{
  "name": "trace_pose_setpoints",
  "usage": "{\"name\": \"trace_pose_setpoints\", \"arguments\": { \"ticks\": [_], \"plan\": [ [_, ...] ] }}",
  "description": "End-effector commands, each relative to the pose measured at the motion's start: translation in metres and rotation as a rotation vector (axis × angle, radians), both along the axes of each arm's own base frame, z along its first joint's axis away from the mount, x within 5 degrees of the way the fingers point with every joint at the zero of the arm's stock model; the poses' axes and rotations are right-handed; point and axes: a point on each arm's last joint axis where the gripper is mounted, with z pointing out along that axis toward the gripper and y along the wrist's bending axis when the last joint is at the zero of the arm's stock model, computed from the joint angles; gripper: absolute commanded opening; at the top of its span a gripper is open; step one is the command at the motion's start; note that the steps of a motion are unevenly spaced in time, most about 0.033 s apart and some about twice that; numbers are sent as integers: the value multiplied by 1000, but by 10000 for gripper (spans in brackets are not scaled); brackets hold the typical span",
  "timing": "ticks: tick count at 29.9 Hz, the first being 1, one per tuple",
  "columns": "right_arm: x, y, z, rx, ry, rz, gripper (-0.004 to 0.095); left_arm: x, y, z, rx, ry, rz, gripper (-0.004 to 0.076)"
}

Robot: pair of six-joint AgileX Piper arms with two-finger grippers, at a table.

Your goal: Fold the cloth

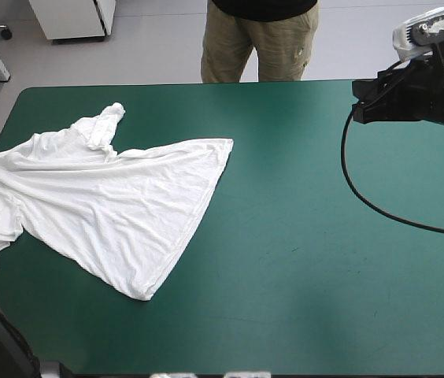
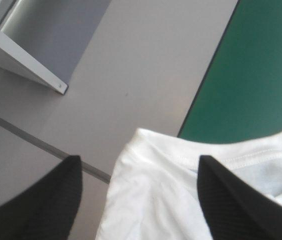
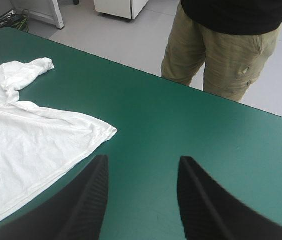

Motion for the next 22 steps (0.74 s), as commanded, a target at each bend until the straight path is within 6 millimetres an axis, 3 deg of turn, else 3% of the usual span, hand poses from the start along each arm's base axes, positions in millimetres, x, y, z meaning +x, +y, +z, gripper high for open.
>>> {"name": "trace_pose_setpoints", "arguments": {
  "ticks": [1,4,7,11,16,22],
  "plan": [
    [-18,-1,21,34,-127,-7,414,-25,-17,81,77,-209,3,550],
    [-26,-2,24,33,-138,-5,414,-36,-35,101,5,-241,-78,538],
    [-34,-2,27,43,-145,-9,414,-45,-67,118,-174,-285,-267,511],
    [-49,-2,32,49,-162,-9,414,-54,-130,132,-401,-253,-581,503],
    [-70,-3,39,47,-197,-4,414,-76,-192,147,-397,-101,-671,495],
    [-78,-3,41,51,-208,3,414,-136,-261,181,-366,-146,-841,470]
  ]
}}
